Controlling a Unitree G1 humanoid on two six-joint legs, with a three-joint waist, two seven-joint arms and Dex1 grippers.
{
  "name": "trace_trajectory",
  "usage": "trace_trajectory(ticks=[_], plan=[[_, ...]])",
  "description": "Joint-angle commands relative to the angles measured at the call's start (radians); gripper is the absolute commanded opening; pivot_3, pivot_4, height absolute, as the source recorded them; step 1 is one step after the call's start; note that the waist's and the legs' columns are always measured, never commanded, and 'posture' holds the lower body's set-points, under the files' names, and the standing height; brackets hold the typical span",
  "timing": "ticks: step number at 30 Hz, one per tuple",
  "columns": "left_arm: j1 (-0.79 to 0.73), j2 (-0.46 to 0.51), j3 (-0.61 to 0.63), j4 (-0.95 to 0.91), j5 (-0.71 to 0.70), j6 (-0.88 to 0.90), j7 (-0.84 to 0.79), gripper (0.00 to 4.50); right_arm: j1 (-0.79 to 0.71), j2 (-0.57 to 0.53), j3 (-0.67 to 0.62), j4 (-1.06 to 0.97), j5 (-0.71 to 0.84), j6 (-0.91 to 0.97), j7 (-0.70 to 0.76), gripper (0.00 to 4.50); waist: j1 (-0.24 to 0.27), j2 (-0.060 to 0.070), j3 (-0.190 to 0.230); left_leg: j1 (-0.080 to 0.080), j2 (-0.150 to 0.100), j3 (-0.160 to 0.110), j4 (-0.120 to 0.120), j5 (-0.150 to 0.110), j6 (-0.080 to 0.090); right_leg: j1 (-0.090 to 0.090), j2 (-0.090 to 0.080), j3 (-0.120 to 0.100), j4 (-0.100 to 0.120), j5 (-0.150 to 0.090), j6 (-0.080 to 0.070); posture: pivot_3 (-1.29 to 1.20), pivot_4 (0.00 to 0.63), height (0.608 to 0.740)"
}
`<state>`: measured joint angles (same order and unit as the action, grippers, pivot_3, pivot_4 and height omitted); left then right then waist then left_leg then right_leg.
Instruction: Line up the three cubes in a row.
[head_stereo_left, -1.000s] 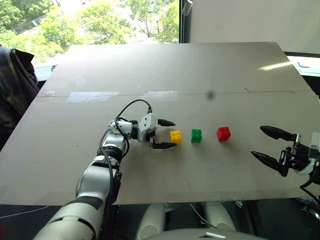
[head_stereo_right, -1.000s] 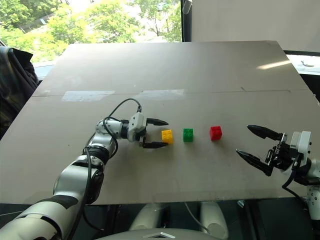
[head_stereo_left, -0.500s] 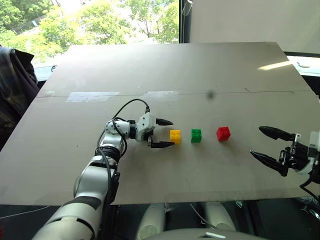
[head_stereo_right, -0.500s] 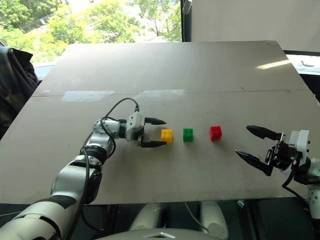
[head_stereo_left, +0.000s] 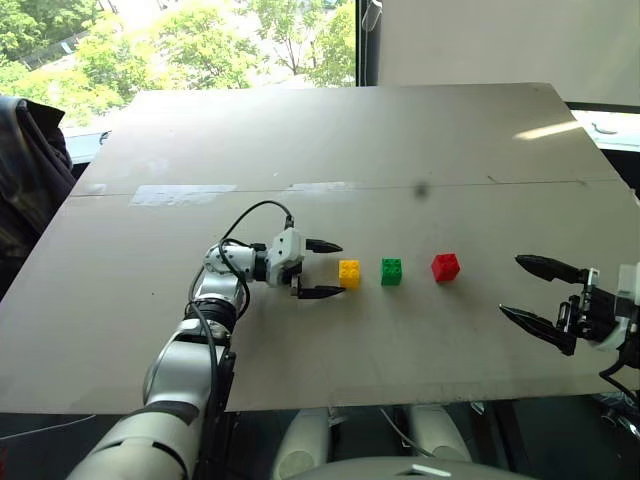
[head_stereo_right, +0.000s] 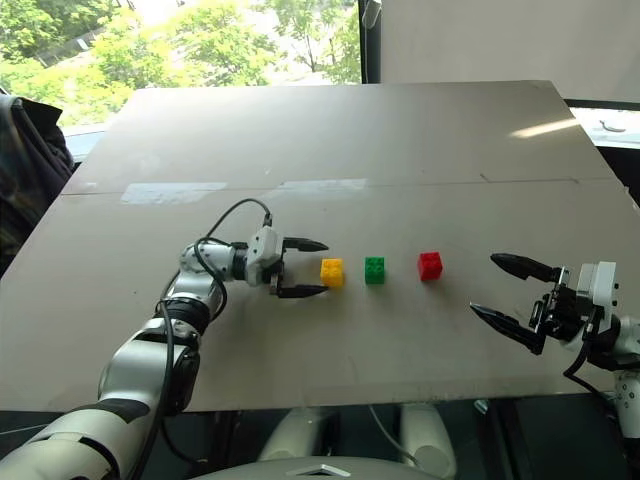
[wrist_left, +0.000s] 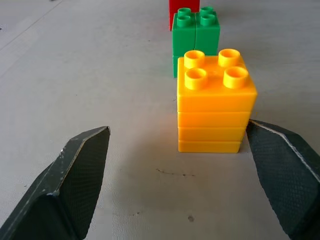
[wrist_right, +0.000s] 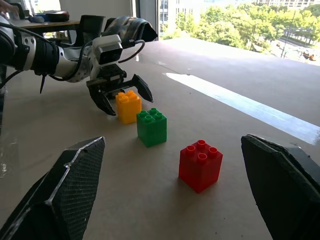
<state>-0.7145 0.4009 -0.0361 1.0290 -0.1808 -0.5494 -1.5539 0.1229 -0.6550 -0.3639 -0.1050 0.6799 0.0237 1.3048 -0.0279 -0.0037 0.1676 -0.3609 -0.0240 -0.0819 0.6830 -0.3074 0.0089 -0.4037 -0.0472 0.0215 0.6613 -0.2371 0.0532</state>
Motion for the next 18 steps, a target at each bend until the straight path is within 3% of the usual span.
trace_trajectory(ticks=[1,4,9,15,18], plan=[[0.084,0.042,0.025,-0.138,-0.056,0.072,-0.034,4.42,0.026,-0.010,-0.010,-0.040,0.011,-0.003,0.016,4.50,-0.004,0.000,0.000,0.000,0.000,0.000,0.000,0.000,0.000,0.000,0.000,0.000,0.000,0.000,0.000,0.00,0.150,0.740],[0.162,0.069,0.041,-0.279,-0.080,0.135,0.017,4.42,0.043,-0.011,-0.017,-0.024,0.000,-0.021,0.024,4.50,-0.007,0.000,0.000,0.000,0.002,0.000,0.000,0.000,0.000,0.000,0.000,0.001,0.000,0.000,0.000,0.00,0.150,0.740],[0.398,0.117,0.077,-0.728,-0.175,0.445,0.188,4.42,0.079,0.002,-0.018,0.028,-0.042,-0.056,0.009,4.50,-0.004,0.000,0.000,0.000,0.004,0.000,0.000,0.000,0.000,0.000,-0.001,0.000,-0.001,0.000,0.000,0.00,0.150,0.740],[0.772,0.103,0.114,-1.279,-0.155,0.746,0.568,4.42,0.051,-0.004,0.013,0.186,-0.188,-0.108,-0.077,4.50,0.007,0.001,0.001,0.000,0.005,0.001,-0.002,0.000,0.000,0.000,-0.007,0.003,-0.002,0.000,0.000,0.00,0.150,0.740],[0.894,0.102,0.114,-1.415,-0.144,0.823,0.674,4.42,0.018,-0.001,0.025,0.230,-0.204,-0.122,-0.087,4.50,0.010,0.001,0.001,0.001,0.006,0.002,-0.002,-0.001,0.000,0.000,-0.006,0.006,-0.003,0.000,0.000,0.00,0.150,0.740]])
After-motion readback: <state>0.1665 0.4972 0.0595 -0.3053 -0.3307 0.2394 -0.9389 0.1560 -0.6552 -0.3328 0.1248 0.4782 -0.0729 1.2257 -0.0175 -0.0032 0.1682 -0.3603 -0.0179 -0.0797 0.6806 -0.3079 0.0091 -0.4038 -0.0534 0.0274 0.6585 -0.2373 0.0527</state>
